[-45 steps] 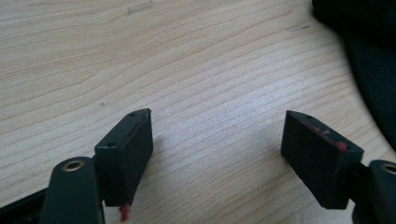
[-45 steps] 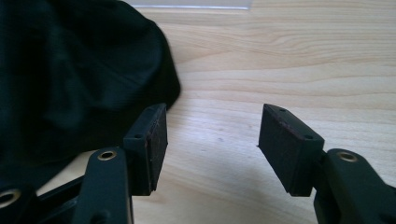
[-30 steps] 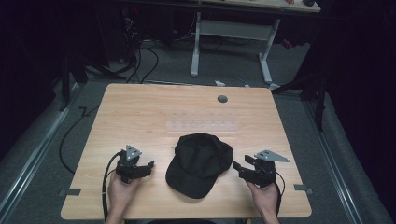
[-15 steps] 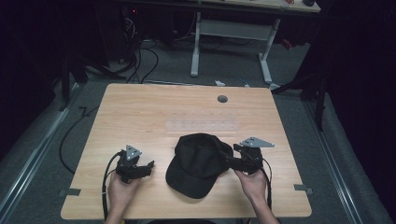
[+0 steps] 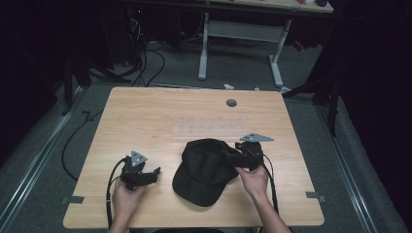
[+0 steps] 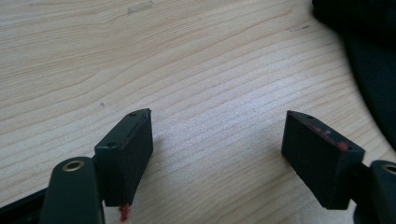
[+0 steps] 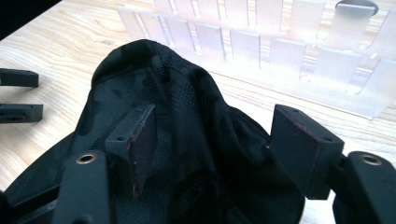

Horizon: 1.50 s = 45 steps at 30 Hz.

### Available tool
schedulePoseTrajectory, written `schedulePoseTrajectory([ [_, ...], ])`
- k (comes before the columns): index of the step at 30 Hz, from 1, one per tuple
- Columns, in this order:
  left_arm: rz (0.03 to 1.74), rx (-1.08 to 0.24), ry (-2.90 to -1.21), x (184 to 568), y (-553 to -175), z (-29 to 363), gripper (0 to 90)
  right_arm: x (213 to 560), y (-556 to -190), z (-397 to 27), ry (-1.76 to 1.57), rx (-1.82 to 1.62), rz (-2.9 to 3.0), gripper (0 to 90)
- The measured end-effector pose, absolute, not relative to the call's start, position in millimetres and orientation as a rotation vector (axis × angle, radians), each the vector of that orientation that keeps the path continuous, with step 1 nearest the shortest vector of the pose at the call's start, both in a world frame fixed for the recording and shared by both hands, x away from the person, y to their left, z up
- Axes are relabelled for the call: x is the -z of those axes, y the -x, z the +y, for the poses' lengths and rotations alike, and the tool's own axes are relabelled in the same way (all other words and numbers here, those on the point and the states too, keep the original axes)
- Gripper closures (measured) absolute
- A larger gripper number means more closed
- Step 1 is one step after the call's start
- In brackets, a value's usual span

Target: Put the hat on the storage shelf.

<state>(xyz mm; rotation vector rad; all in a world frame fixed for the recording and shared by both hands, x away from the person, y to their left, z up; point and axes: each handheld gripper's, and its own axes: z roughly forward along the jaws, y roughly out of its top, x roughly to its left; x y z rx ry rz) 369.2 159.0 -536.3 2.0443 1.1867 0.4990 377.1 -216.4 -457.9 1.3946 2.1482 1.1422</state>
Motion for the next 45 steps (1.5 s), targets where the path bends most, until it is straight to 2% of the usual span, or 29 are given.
schedulePoseTrajectory([
  [13, 1.186, -0.498, -2.047, 536, -369, 159, 25.2, 472, -390, -211, -1.449, -1.147, 2.187, 43.9],
  [19, 1.186, -0.499, -2.048, 536, -369, 159, 25.2, 474, -392, -212, -1.47, -1.166, 2.212, 59.1],
  [20, 1.186, -0.499, -2.048, 536, -369, 159, 25.2, 474, -392, -212, -1.47, -1.166, 2.212, 59.1],
  [23, 1.185, -0.5, -2.048, 536, -369, 159, 25.2, 475, -392, -211, -1.451, -1.17, 2.233, 70.7],
  [28, 1.186, -0.502, -2.047, 536, -369, 159, 25.2, 476, -391, -212, -1.454, -1.194, 2.248, 79.9],
  [45, 1.186, -0.503, -2.047, 536, -369, 159, 25.2, 465, -382, -218, -1.397, -1.245, 2.243, 83.1],
])
